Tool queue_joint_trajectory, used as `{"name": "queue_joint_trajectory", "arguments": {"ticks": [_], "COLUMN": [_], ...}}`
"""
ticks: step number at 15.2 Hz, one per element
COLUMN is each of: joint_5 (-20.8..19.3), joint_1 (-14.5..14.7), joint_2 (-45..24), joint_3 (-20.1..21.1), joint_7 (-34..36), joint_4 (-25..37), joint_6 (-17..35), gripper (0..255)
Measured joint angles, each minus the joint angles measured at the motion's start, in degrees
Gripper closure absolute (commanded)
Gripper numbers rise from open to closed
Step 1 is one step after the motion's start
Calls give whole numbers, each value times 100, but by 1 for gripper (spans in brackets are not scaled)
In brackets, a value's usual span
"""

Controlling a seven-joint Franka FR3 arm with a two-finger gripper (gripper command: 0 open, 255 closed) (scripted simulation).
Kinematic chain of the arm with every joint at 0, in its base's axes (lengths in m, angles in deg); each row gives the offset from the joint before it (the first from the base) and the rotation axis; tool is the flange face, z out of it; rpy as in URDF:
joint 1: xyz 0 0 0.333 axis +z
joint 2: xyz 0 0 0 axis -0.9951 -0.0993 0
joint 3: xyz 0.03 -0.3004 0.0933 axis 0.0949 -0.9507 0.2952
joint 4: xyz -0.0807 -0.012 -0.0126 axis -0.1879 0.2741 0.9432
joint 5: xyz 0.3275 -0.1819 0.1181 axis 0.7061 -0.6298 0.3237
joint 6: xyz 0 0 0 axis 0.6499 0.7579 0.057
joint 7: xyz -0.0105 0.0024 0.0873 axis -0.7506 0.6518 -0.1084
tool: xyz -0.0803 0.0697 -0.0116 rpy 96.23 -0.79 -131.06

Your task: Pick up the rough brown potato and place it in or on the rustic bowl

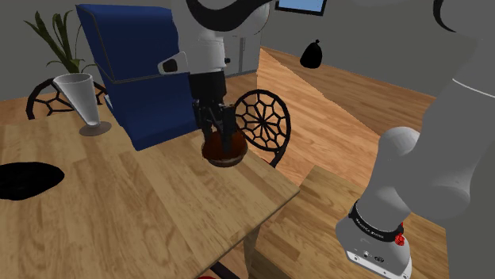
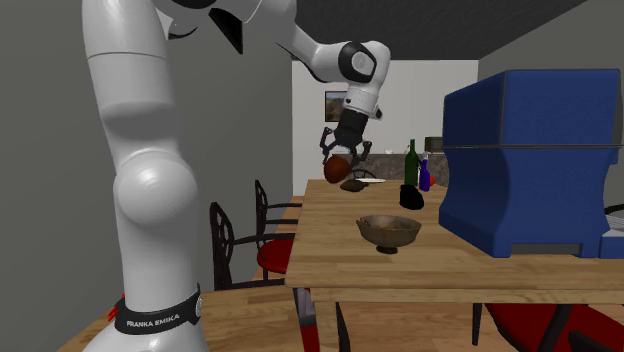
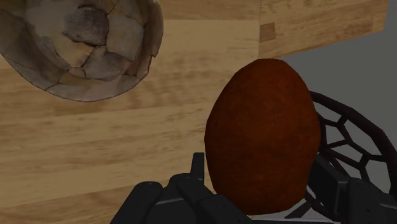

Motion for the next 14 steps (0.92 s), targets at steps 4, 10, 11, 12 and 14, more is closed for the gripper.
{"name": "queue_joint_trajectory", "arguments": {"ticks": [4,10,11,12,14], "joint_5": [-137,-343,-371,-404,-430], "joint_1": [-210,-588,-654,-730,-812], "joint_2": [-199,-813,-880,-918,-1087], "joint_3": [-244,-649,-712,-784,-859], "joint_7": [-384,-1088,-1196,-1332,-1483], "joint_4": [290,1047,1202,1261,1448], "joint_6": [-186,-475,-586,-631,-676], "gripper": [255,255,255,255,255]}}
